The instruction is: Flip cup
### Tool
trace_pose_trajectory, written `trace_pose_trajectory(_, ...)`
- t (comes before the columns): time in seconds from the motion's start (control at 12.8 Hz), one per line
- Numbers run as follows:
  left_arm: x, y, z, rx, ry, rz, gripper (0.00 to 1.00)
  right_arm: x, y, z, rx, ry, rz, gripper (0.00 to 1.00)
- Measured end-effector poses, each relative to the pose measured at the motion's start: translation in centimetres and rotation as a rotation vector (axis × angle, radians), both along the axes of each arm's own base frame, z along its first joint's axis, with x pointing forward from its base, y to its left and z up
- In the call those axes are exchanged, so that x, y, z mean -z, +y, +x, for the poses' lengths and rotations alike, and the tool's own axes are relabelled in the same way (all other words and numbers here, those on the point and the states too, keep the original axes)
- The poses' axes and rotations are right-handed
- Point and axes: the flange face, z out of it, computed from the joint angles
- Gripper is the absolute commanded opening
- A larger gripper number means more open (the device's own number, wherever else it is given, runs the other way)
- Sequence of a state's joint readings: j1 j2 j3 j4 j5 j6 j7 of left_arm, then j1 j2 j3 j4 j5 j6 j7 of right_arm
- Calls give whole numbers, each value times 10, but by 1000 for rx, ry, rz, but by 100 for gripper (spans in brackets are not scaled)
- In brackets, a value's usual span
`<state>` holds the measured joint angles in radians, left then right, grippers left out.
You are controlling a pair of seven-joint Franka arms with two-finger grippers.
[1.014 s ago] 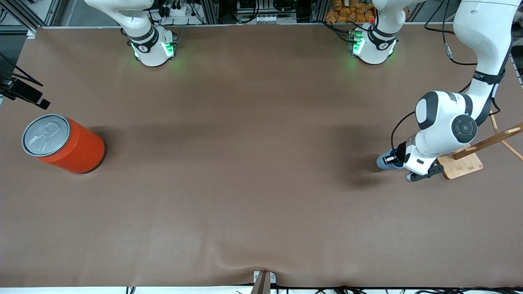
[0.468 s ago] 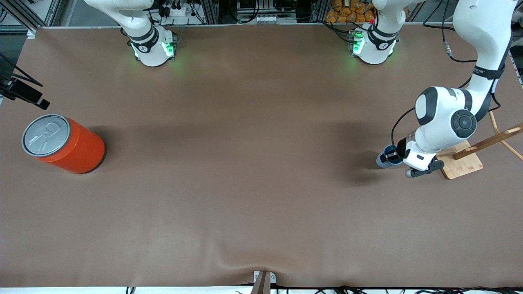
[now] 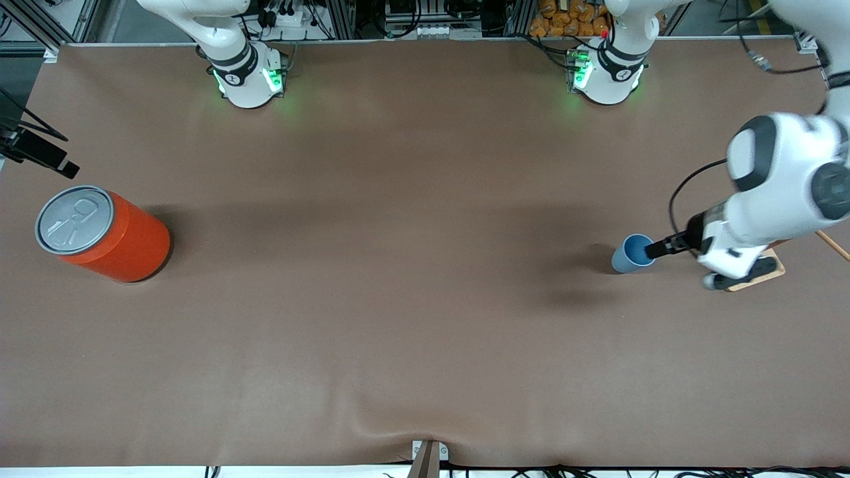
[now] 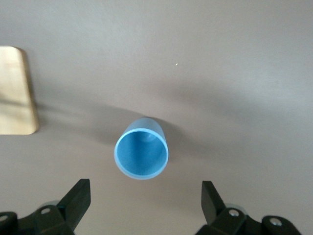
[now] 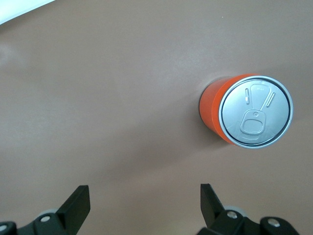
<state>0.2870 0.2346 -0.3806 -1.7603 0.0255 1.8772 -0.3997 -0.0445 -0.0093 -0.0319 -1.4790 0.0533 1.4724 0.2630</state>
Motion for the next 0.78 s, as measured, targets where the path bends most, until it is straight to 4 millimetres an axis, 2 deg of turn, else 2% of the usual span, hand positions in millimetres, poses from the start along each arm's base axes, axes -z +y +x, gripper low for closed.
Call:
trace_pose_trajectory(0.23, -76, -15, 2, 51, -77, 58, 100, 0, -1, 0, 1, -1, 0, 100)
trace_pose_trajectory(0.39, -114, -44, -14, 120, -121, 138, 100, 0, -1, 0, 1, -2, 0, 100)
trace_pose_trajectory(0.55, -143, -69, -33, 155, -159, 162, 100, 0, -2, 0, 1, -1, -9, 100)
trace_pose_trajectory(0.78, -163, -75, -49, 151, -165, 122, 100, -1, -3, 0, 0, -5, -23, 100)
